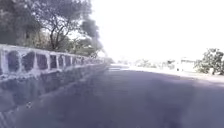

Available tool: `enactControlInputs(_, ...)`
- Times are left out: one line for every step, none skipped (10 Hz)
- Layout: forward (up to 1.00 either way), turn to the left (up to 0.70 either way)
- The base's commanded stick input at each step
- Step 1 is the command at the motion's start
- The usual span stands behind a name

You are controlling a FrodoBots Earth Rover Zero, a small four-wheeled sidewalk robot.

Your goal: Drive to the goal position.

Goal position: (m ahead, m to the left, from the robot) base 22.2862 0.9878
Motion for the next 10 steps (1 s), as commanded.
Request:
enactControlInputs(1.0, -0.22)
enactControlInputs(1.0, -0.11)
enactControlInputs(1.0, 0.0)
enactControlInputs(1.0, 0.0)
enactControlInputs(1.0, 0.0)
enactControlInputs(1.0, 0.0)
enactControlInputs(1.0, 0.0)
enactControlInputs(1.0, 0.0)
enactControlInputs(1.0, 0.0)
enactControlInputs(1.0, 0.0)
